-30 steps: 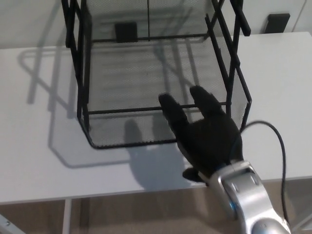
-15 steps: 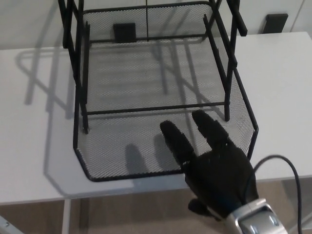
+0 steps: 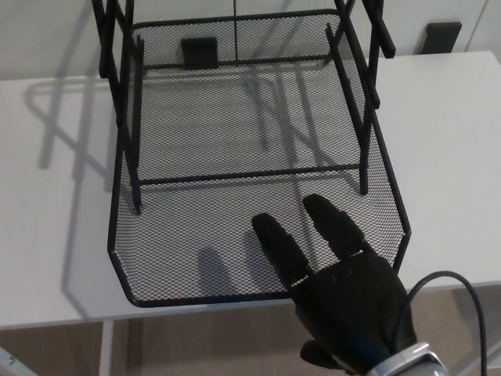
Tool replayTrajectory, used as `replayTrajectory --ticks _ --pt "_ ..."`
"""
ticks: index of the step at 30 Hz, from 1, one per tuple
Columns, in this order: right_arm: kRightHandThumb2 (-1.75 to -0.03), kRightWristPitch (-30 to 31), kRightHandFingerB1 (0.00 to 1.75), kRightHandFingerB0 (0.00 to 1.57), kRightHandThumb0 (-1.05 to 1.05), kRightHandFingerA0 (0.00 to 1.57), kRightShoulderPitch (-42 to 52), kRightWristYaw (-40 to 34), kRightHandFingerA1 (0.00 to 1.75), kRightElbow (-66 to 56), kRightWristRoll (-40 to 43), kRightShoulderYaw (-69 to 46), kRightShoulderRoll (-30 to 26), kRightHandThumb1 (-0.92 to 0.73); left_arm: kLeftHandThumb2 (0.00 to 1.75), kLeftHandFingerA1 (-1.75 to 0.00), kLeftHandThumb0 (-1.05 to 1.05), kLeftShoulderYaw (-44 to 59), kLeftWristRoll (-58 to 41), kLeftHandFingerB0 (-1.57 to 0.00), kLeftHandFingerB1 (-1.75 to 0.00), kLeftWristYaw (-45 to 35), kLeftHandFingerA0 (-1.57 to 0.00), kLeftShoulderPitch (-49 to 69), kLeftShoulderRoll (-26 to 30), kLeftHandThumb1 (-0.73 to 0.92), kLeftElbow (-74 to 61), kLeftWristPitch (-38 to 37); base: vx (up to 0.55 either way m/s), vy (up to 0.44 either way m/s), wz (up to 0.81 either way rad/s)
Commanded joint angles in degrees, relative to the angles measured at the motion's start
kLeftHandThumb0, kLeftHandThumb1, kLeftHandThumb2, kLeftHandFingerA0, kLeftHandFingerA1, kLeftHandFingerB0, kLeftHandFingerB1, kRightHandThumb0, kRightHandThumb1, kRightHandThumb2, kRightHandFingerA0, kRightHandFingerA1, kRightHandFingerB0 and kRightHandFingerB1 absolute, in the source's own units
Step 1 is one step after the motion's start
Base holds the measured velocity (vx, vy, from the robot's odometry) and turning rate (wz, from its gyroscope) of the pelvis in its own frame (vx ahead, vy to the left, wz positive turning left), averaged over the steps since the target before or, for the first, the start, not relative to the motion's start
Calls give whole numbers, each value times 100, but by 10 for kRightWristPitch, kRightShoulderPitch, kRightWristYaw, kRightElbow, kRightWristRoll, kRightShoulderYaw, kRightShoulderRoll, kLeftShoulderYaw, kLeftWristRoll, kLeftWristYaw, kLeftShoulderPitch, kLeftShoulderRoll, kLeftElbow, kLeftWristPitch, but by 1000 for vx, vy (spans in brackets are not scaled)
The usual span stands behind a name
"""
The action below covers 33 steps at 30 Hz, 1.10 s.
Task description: The robot walks towards a file tray kept in the middle of a desk and uses its right hand to grab a tray and pulls it out towards itself
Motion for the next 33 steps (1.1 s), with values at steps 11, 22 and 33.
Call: replayTrajectory --ticks 11,22,33 --pt "-57 -50 32 4 -86 0 29 234 35 -330 193 -47 -43 -51 58 -43 -28 3 3 -50 -40 -4 -53 -5 14 60 -3 -4 0 0 0" --pt "-85 -295 29 11 -79 9 143 247 27 -382 431 -242 -55 -45 58 -42 -29 0 11 -52 -40 5 -55 8 15 62 -25 12 0 0 0" --pt "-54 -497 36 34 -47 26 302 129 45 -382 960 -672 -241 -46 57 -43 -27 8 3 -55 -41 11 -58 -21 13 58 2 15 0 0 0"
